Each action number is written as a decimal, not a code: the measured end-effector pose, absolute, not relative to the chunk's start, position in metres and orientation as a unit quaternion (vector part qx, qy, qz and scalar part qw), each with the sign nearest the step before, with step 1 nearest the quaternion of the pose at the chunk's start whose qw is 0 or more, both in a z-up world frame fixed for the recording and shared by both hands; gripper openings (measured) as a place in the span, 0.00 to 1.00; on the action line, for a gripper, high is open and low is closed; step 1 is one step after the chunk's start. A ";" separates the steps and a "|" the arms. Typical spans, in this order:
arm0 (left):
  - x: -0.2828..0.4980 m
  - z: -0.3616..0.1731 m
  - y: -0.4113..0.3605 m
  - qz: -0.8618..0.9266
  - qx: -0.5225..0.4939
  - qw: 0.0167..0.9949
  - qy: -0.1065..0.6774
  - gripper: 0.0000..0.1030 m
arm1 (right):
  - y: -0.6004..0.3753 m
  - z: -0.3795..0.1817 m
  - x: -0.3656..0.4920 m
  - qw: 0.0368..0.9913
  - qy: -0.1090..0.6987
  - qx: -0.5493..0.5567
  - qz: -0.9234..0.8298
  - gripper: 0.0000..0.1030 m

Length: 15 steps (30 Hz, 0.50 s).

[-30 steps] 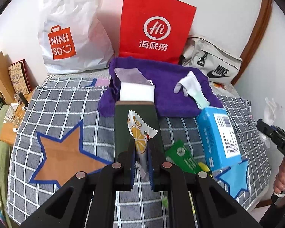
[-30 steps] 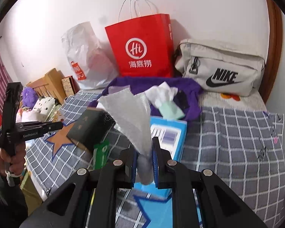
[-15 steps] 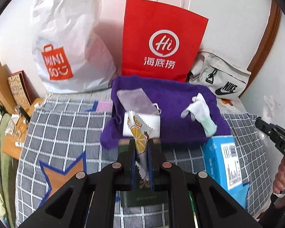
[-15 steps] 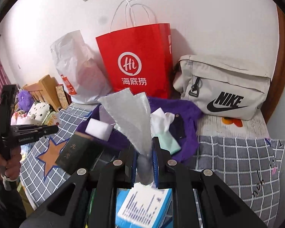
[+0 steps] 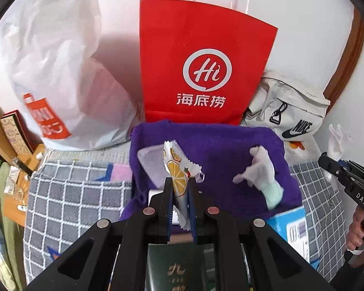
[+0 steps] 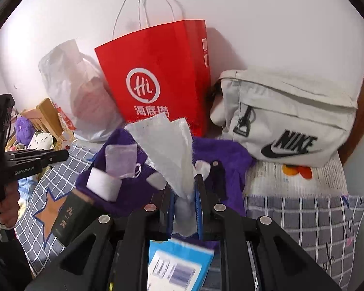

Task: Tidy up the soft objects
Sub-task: 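Carry tissue and snack packet onto the purple towel and open both grippers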

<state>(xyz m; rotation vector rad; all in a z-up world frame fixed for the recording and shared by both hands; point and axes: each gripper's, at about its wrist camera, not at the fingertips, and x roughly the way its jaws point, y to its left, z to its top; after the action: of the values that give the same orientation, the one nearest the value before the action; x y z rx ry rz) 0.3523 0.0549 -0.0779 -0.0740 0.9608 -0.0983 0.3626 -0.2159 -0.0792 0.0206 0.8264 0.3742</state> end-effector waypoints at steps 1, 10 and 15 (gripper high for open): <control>0.356 -0.079 0.055 -0.049 -0.039 0.885 0.462 0.11 | -0.216 -0.080 0.369 0.899 0.401 0.009 0.178 0.14; 0.394 -0.118 0.059 -0.056 -0.061 0.872 0.482 0.11 | -0.220 -0.129 0.403 0.877 0.447 0.026 0.173 0.15; 0.407 -0.139 0.062 -0.066 -0.071 0.864 0.495 0.11 | -0.219 -0.152 0.413 0.865 0.471 0.018 0.169 0.15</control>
<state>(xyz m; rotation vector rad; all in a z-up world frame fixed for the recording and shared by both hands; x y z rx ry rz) 0.4067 0.0618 -0.1386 -0.1480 1.0377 -0.1378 0.4126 -0.2189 -0.1516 0.0384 0.9872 0.3543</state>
